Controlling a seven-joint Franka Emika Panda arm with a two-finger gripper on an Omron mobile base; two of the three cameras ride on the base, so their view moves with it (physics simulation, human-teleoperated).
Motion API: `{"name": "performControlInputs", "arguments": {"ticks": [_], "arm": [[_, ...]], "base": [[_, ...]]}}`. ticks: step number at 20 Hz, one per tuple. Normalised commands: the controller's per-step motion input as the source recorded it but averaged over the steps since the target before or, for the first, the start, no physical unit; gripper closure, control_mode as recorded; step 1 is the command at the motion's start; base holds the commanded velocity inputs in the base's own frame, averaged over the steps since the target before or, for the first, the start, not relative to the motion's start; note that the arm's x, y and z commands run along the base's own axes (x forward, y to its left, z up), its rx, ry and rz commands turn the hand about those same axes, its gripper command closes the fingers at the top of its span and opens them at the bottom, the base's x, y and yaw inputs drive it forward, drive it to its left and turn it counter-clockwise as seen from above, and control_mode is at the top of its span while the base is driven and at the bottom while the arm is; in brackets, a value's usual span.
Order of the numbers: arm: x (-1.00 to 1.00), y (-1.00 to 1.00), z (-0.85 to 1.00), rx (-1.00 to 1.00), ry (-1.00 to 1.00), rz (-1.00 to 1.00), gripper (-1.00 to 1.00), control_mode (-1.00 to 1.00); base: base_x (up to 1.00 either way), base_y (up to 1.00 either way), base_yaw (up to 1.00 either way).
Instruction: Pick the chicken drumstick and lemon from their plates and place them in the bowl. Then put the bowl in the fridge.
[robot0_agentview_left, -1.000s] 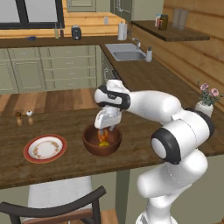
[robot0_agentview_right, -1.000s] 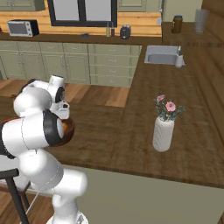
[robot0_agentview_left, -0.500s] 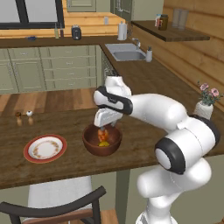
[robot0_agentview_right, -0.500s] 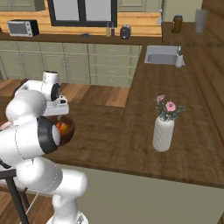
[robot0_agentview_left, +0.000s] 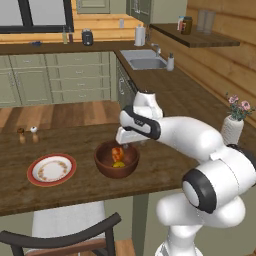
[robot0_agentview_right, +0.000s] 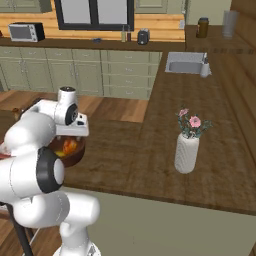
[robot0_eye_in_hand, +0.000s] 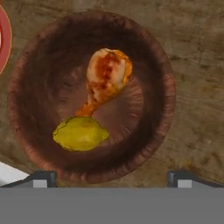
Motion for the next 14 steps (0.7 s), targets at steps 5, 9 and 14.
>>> {"name": "performControlInputs", "arguments": {"ticks": [5,9,14], "arm": [[0.0,-0.31,-0.25,0.0,0.05,-0.5,-1.0,-1.0],[0.13,-0.34,-0.42,0.0,0.06,-0.42,-1.0,-1.0],[0.22,-0.01,-0.29,0.0,0.05,-0.03,-1.0,-1.0]], "base": [[0.0,0.0,0.0],[0.0,0.0,0.0],[0.0,0.0,0.0]]}}
